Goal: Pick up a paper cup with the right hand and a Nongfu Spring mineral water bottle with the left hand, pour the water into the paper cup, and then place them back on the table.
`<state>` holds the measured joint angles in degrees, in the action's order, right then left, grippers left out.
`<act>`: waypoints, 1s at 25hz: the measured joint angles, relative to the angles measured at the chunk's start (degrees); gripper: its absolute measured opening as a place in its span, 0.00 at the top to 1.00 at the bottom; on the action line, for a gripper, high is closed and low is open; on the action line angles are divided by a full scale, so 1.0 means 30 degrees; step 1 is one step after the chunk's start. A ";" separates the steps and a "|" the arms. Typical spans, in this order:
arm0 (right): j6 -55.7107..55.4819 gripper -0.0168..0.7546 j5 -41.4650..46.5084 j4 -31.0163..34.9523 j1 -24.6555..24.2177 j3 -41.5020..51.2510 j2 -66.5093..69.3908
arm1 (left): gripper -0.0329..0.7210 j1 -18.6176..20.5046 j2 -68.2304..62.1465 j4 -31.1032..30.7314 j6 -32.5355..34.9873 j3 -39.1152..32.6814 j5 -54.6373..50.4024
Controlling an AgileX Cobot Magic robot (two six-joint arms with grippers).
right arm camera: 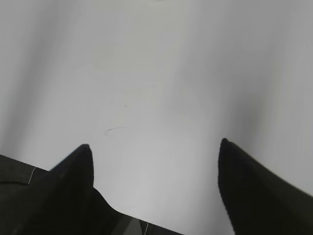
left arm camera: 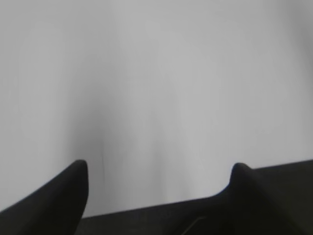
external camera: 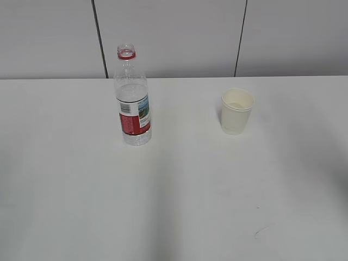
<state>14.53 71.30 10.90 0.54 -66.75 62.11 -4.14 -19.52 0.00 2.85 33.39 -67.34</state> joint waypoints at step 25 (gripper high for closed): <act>-0.0226 0.22 0.0212 0.1046 0.0000 0.5764 -0.6563 | 0.26 0.0000 0.1245 0.0000 0.0000 -0.0726 0.2054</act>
<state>13.85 71.93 14.04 0.54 -49.46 42.42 -4.14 -15.79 0.00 2.85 31.21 -61.18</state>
